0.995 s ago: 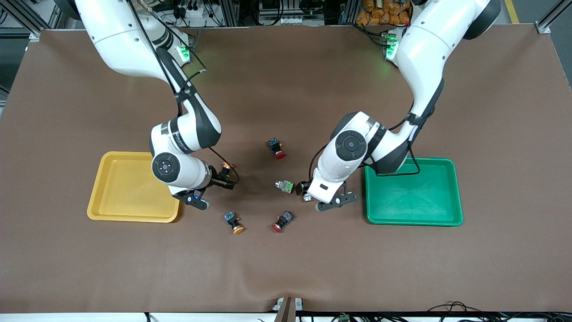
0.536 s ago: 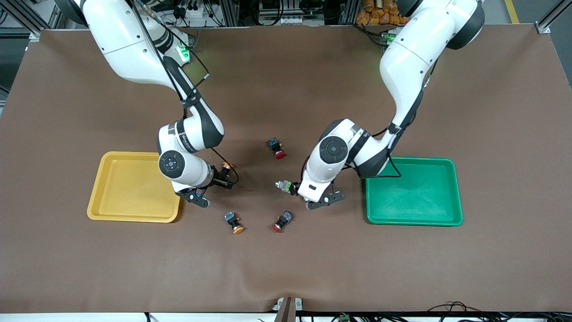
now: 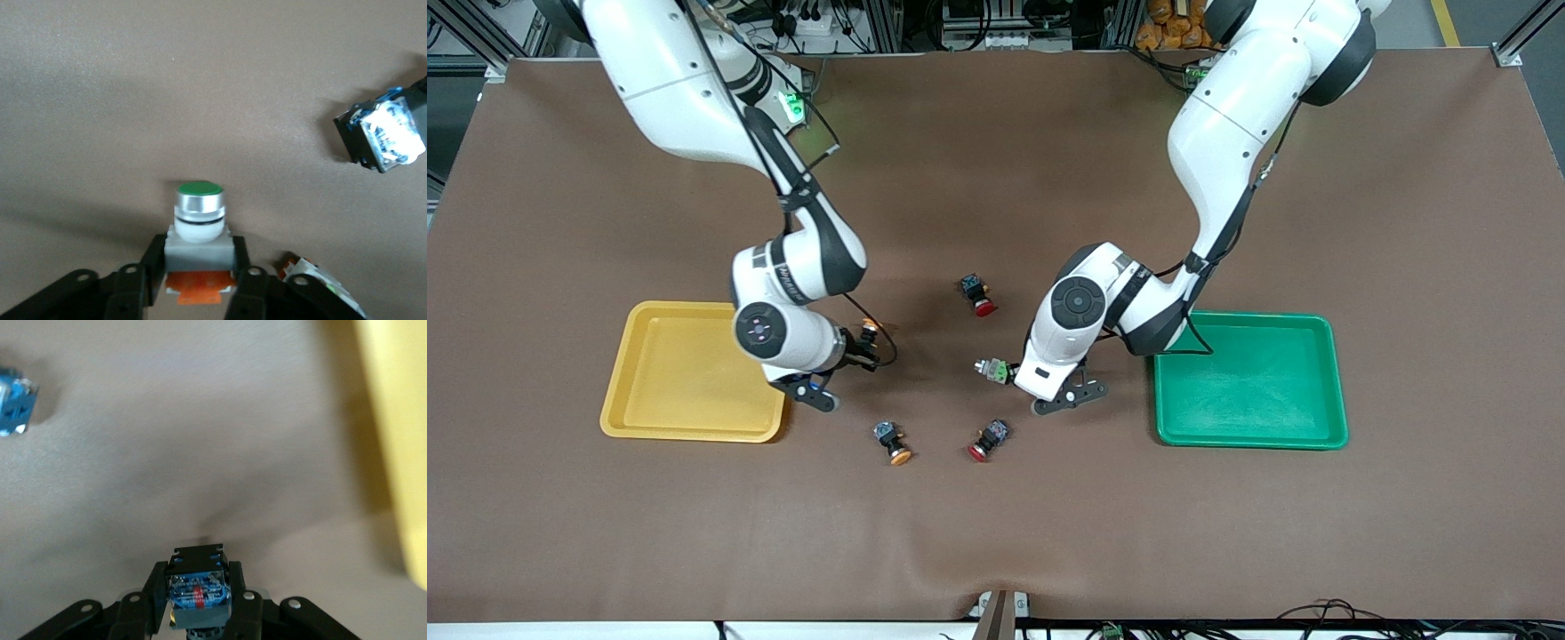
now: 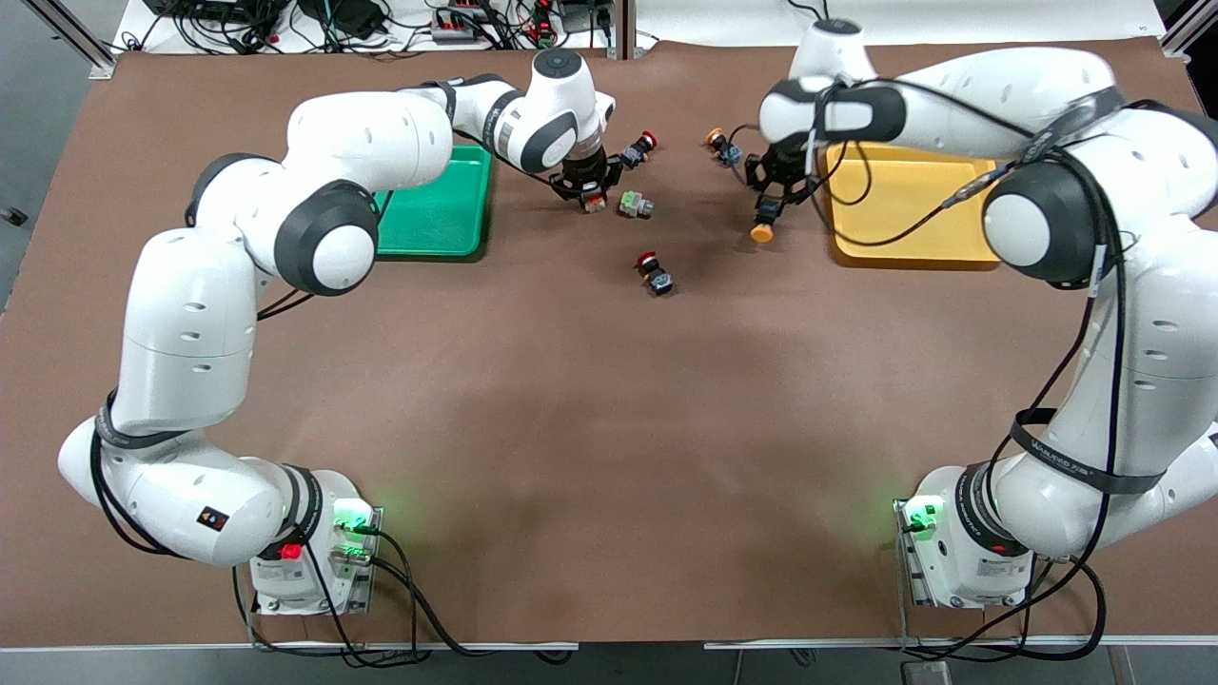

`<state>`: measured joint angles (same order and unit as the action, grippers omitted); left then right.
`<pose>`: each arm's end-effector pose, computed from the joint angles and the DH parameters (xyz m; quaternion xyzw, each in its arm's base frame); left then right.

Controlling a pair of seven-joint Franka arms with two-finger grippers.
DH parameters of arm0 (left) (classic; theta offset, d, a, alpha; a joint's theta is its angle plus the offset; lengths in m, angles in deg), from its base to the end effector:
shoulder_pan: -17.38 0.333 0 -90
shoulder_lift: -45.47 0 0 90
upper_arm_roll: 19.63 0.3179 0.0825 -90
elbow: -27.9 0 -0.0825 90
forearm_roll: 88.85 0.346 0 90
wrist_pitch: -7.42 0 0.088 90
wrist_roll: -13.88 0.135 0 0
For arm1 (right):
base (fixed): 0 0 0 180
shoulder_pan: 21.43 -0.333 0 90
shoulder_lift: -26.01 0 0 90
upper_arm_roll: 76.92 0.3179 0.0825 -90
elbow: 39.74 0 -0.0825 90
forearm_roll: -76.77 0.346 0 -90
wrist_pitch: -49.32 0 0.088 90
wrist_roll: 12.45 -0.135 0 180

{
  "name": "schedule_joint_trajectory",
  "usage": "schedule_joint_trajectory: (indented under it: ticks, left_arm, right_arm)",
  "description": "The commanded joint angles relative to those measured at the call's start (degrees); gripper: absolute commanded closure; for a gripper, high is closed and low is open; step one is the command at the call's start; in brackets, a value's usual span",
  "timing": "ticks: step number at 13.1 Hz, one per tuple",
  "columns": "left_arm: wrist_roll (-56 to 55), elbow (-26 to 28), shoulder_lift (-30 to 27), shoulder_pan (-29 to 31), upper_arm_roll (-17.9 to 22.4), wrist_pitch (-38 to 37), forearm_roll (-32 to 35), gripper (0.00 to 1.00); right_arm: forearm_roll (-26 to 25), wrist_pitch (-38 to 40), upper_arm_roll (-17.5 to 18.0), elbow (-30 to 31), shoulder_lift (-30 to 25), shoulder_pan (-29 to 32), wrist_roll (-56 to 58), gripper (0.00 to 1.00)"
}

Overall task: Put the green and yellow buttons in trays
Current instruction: 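Close the right gripper on the orange button while the left gripper grasps the green one, then carry the orange button to the yellow tray while the left gripper carries green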

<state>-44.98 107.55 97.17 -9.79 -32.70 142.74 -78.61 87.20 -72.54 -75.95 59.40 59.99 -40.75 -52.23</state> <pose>0.5701 -0.4310 0.1810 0.9877 0.1473 0.0141 0.0499 0.5736 0.2244 0.2256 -0.9668 0.2232 0.1232 0.0177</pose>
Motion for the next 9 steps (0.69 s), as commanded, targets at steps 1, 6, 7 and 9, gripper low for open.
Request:
schedule_joint_trajectory:
  ticks: [1,6,7,9]
  left_arm:
    - [-1.7,-1.2,0.7,-1.1,1.1,0.5,1.7,0.83]
    - [1.5,-1.2,-8.4,1.5,1.5,-12.8,3.5,1.00]
    - [3.4,-1.1,-11.1,2.4,1.2,-15.7,3.2,1.00]
    - [6.2,-0.5,-15.1,5.4,0.8,-20.7,2.7,1.00]
  right_arm:
    - [0.6,8.8,0.5,-2.3,-4.1,5.1,4.3,1.00]
    - [-1.3,9.5,-1.2,-2.4,-5.1,13.7,20.6,1.00]
    - [-1.2,10.1,-1.8,-2.4,-5.2,14.9,24.7,1.00]
    - [-1.3,9.5,-3.9,-2.2,-4.5,17.3,31.9,1.00]
